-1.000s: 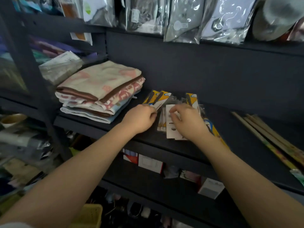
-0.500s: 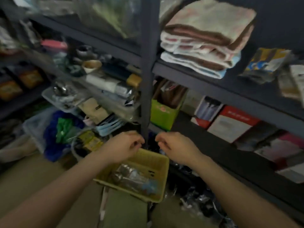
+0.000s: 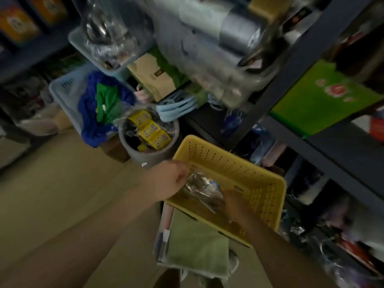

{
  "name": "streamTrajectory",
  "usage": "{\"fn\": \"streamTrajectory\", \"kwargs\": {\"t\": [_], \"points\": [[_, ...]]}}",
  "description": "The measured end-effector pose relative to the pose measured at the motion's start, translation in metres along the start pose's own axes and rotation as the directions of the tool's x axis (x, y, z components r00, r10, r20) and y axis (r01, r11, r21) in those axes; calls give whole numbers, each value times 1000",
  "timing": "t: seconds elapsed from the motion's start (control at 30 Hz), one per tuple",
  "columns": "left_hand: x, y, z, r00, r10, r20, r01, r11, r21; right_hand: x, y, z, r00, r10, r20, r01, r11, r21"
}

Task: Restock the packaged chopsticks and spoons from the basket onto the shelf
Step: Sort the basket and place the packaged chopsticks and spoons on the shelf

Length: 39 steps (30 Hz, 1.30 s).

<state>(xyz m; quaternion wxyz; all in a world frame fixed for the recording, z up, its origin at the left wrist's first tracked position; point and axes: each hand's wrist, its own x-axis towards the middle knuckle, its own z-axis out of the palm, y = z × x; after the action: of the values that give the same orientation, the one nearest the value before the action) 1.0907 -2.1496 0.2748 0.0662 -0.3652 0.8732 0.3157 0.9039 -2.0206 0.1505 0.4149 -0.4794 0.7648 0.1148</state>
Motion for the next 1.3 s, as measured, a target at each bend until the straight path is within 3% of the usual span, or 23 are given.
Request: {"fn": "streamTrajectory", "kwargs": {"t": [0.23, 0.37, 0.53, 0.7, 0.83, 0.9, 0.97, 1.07, 1.13, 1.2, 1.27, 1.3], "points": [[10, -17, 30, 999, -18, -42, 12, 991, -132, 42, -3, 16, 989, 49, -139, -67, 990, -126], [13, -18, 35, 999, 4, -36, -7, 994, -107, 47, -10, 21, 986, 61, -156, -74, 994, -82], [9, -22, 40, 999, -7, 51, 8, 1000, -18, 37, -6, 29, 991, -53, -124, 29, 981, -191], [1, -27, 44, 998, -22, 60, 22, 1000, 6, 35, -9, 30, 997, 58, -47, -58, 998, -6], [0, -26, 43, 987, -74, 142, 54, 989, 139, 37, -12, 16, 994, 57, -91, -63, 996, -67], [5, -19, 42, 978, -123, 168, 93, 980, 176, 31, -10, 5, 990, 94, -108, -96, 995, -17], [12, -12, 46, 950, -206, 235, 157, 965, 209, 15, -3, -14, 987, 110, -118, -103, 993, 61], [26, -2, 55, 871, -327, 367, 247, 937, 248, -17, 14, -50, 995, 2, -101, 19, 979, 204], [38, 12, 59, 842, -349, 411, 316, 937, 147, -39, 23, -70, 994, -111, -8, 107, 928, 357], [47, 31, 63, 826, -329, 458, 452, 872, -188, -55, 30, -82, 981, -177, 74, 112, 841, 529], [52, 56, 67, 804, -249, 540, 572, 570, -589, -66, 36, -83, 973, -214, 88, 91, 704, 704], [53, 66, 71, 823, -199, 533, 563, 420, -712, -71, 37, -82, 973, -221, 59, 98, 638, 764]]}}
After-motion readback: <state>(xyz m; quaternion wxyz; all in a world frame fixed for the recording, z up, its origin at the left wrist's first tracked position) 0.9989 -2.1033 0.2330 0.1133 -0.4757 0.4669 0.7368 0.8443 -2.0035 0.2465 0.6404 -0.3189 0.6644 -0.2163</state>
